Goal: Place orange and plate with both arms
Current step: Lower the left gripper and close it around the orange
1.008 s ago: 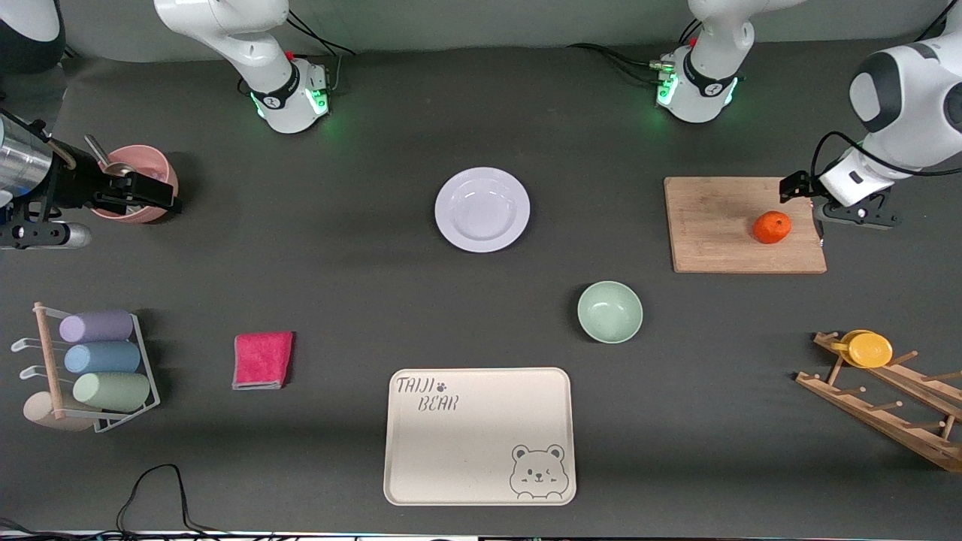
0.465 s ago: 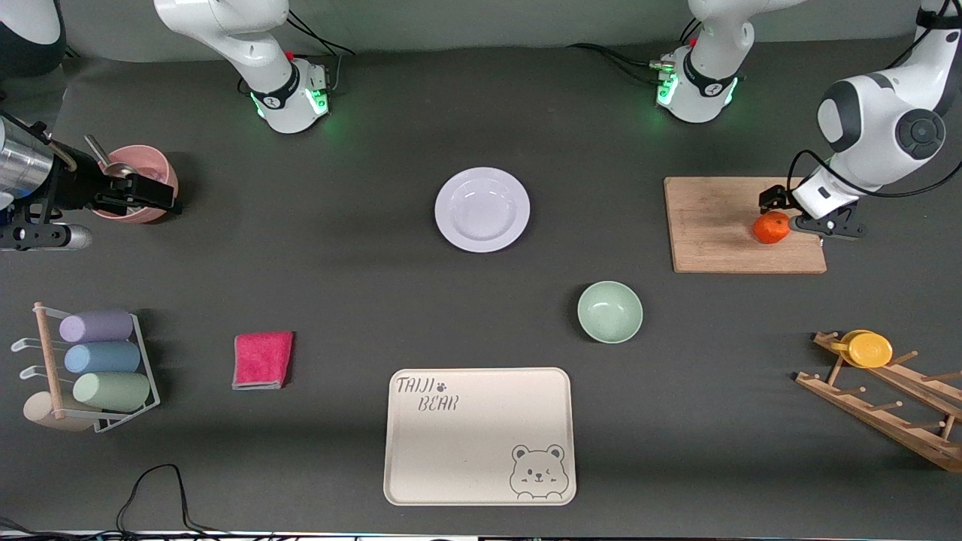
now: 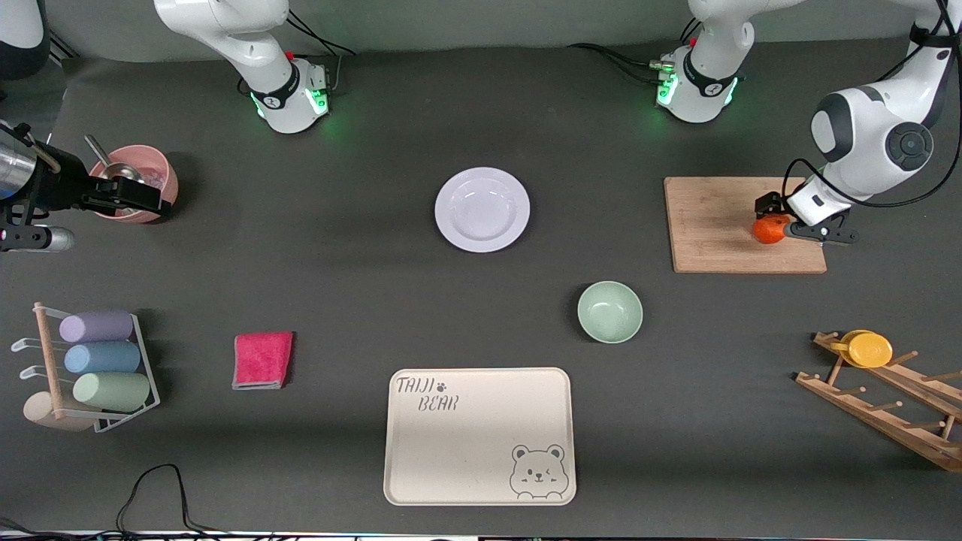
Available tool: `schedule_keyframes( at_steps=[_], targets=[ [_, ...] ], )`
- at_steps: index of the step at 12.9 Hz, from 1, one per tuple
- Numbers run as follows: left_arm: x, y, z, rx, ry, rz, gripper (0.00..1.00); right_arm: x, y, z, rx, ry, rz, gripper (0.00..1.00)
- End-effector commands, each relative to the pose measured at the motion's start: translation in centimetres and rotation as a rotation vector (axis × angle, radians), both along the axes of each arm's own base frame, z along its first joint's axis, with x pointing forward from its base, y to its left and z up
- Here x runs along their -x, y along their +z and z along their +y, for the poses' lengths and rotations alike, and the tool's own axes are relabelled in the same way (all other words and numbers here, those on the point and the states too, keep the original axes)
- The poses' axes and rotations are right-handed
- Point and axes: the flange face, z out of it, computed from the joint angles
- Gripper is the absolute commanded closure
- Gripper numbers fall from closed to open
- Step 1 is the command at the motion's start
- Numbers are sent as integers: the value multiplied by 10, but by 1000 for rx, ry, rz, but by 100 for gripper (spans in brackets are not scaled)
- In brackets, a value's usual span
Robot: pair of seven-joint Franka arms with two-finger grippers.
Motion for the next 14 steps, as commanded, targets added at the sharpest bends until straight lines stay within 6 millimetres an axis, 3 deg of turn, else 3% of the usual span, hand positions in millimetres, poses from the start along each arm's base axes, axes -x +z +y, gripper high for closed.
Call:
schedule_keyframes(
  at_steps=[1,3,9,10,11,12,13,14],
  targets=[
    [4,-8,4,-4,-17,-6,0,-3,2,-1,12,-35,17,0],
    [4,-11,4,-3,-17,-3,0,-5,13,-1,16,-61,-2,0],
    [9,-18,3,2,-17,18,1,-4,20,8,21,-79,-14,0],
    [8,-19,3,3,-17,21,15,-4,19,10,20,-77,-10,0],
    [9,-20,2,4,-17,24,40,-5,18,10,20,-76,-8,0],
    [9,-22,3,4,-15,27,60,-4,19,12,20,-73,-10,0],
    [9,-22,3,4,-15,27,74,-5,18,12,20,-74,-8,0],
    [10,-22,4,4,-14,27,82,-5,18,12,20,-74,-8,0]
  ],
)
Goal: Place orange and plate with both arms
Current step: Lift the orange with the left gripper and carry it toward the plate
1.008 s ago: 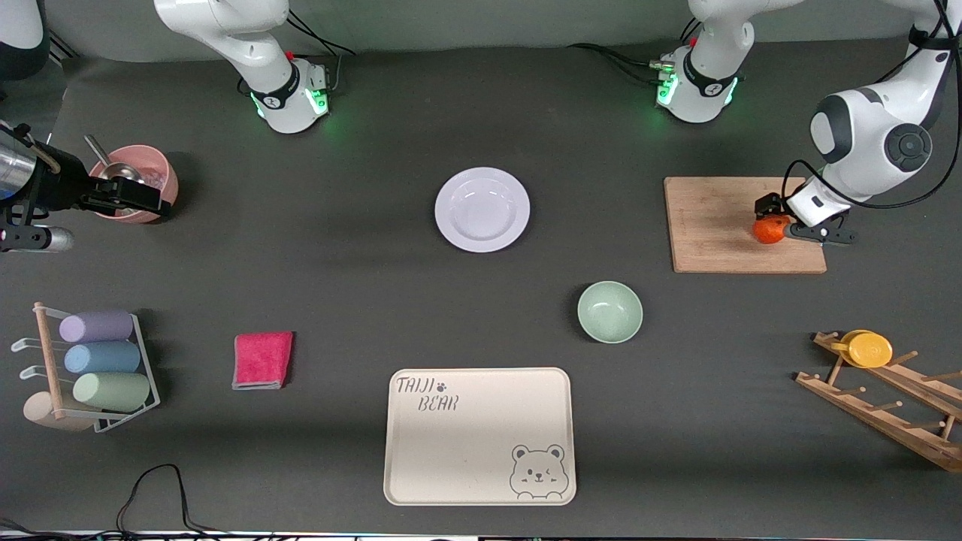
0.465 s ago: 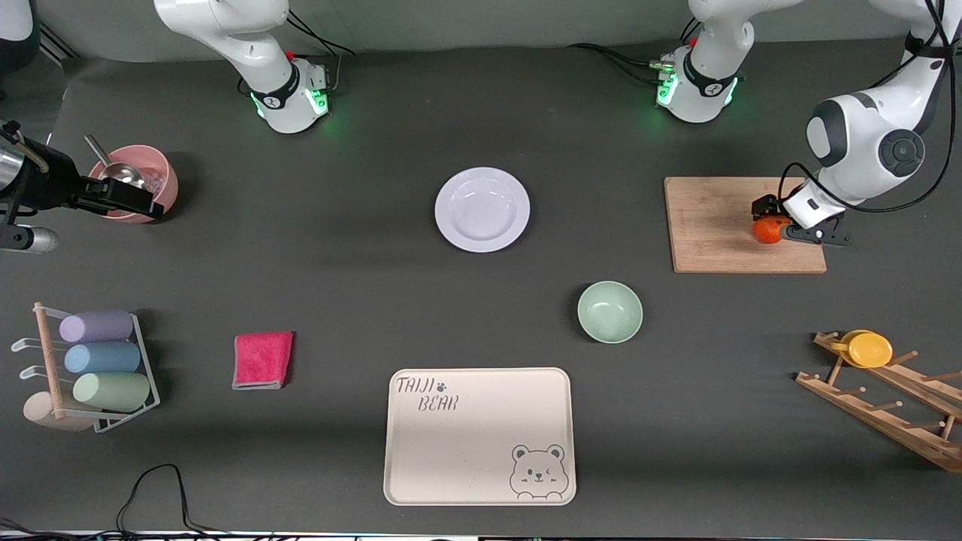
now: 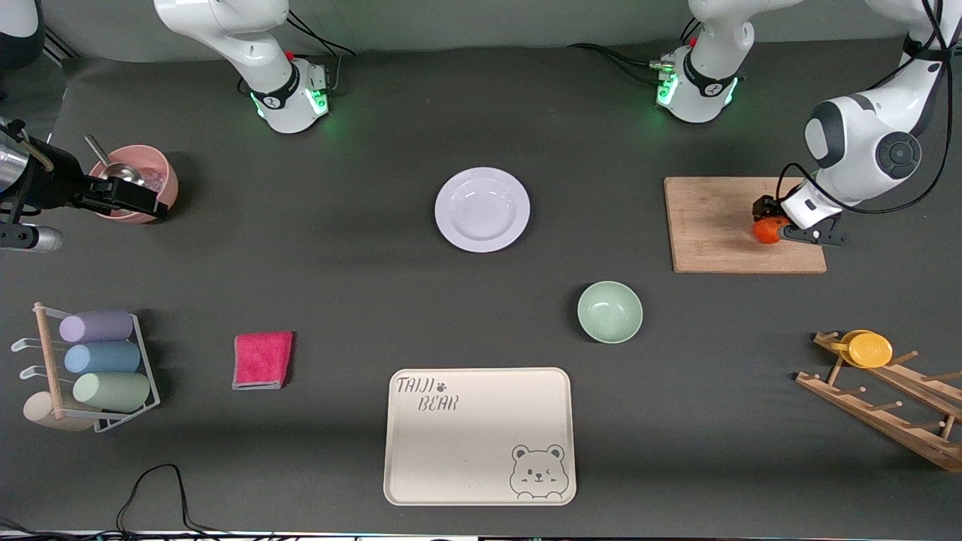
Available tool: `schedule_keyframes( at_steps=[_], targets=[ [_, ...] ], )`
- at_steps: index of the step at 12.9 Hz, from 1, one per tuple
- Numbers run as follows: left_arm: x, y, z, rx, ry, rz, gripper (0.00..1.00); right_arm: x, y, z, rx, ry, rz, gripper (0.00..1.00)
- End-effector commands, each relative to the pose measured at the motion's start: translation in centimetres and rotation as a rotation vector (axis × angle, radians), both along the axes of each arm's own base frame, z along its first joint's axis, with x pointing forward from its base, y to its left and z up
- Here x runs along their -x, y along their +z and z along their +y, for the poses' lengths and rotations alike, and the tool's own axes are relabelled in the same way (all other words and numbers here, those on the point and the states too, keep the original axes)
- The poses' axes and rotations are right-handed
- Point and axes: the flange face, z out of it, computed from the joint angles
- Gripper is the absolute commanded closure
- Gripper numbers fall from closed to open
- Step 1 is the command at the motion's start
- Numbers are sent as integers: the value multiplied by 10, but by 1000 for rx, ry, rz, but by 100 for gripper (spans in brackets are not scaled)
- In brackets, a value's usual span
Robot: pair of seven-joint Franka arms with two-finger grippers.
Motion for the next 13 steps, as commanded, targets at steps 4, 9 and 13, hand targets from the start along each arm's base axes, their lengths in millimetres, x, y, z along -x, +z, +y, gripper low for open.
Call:
schedule_keyframes(
  at_steps=[4,9,13],
  targets=[
    [-6,19,5,-6,-13,2,84,-2,5,5,9,-25,15,0],
    [-41,156,16,-19,10,35,84,-2,5,5,9,-26,16,0],
    [-47,289,23,-37,21,-14,84,-1,7,1,-35,-41,13,0]
  ],
)
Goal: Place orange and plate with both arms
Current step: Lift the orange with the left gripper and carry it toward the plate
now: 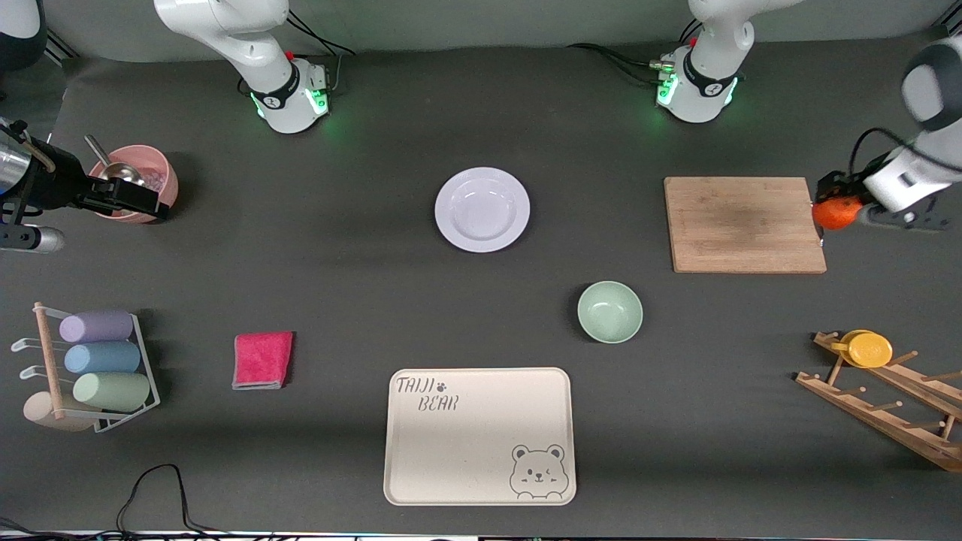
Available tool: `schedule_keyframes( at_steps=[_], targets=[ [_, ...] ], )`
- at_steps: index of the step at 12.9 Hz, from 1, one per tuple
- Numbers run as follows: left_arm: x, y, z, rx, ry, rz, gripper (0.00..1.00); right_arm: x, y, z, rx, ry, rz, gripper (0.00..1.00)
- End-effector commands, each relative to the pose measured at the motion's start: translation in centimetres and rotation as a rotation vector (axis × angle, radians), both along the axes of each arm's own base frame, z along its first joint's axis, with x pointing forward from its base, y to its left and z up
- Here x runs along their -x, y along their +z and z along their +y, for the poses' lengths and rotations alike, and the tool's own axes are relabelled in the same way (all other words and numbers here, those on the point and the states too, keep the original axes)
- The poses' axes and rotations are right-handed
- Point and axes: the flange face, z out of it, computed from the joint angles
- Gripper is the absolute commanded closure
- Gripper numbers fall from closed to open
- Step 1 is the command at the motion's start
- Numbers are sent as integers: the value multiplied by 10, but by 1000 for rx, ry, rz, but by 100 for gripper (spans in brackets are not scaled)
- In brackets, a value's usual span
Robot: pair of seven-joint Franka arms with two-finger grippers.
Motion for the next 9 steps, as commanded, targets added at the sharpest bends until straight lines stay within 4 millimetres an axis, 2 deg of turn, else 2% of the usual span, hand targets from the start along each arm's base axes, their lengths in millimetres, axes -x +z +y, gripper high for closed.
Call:
schedule_keyframes(
  at_steps=[1,3,4,6,7,9],
  targets=[
    [2,92,6,-19,-2,-22,84,-1,8,-1,-29,-37,10,0],
    [0,143,7,-28,5,-44,84,-1,9,-3,-30,-34,6,0],
    [-2,156,8,-36,5,-59,84,-1,9,-5,-32,-35,7,0],
    [-17,165,-5,-47,-9,-82,84,-2,8,-15,-86,-66,8,0],
    [-36,172,-30,-58,-37,-90,84,-1,6,-22,-136,-85,15,0],
    [-57,184,-77,-59,-33,-80,84,0,2,-25,-226,-108,44,0]
  ],
)
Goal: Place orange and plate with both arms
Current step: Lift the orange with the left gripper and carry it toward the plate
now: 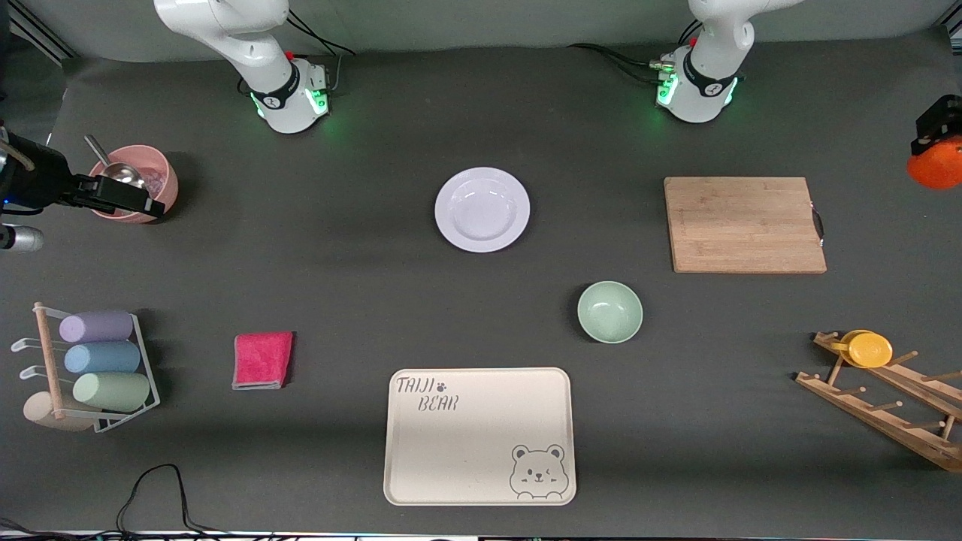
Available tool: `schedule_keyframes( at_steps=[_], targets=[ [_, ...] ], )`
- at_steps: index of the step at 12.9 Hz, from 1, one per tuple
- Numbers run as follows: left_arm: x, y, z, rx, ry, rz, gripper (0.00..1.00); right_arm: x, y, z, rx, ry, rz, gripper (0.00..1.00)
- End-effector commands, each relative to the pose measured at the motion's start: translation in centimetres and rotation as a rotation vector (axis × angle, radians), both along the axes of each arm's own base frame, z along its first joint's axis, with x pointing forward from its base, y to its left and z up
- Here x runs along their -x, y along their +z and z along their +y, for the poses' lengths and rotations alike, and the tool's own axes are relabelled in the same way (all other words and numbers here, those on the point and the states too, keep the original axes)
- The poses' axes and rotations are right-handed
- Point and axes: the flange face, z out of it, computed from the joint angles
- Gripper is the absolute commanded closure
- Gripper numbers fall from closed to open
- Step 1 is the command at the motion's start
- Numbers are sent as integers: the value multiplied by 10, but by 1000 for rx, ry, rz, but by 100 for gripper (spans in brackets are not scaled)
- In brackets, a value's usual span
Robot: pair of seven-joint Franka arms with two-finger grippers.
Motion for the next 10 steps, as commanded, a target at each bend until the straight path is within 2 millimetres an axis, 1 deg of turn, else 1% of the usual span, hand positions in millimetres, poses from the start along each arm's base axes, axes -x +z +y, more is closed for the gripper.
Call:
schedule_keyframes(
  at_steps=[1,2,4,5,7,8,9,10],
  targets=[
    [-37,16,-77,1,3,30,84,-1,-2,-4,-95,-37,33,0],
    [-41,16,-118,21,33,21,84,0,-4,-4,-111,-40,39,0],
    [-40,5,-215,25,51,20,84,0,-13,-2,-188,-55,58,0],
    [-34,3,-258,22,53,7,84,0,-18,-13,-234,-87,65,0],
    [-16,-2,-337,26,63,5,84,1,-27,-13,-315,-108,85,0],
    [-6,-4,-378,42,65,5,84,1,-36,-14,-367,-119,99,0],
    [6,-8,-416,63,90,-2,84,2,-44,-22,-426,-121,95,0],
    [22,-11,-454,86,121,-28,84,2,-47,-23,-472,-99,78,0]
  ],
)
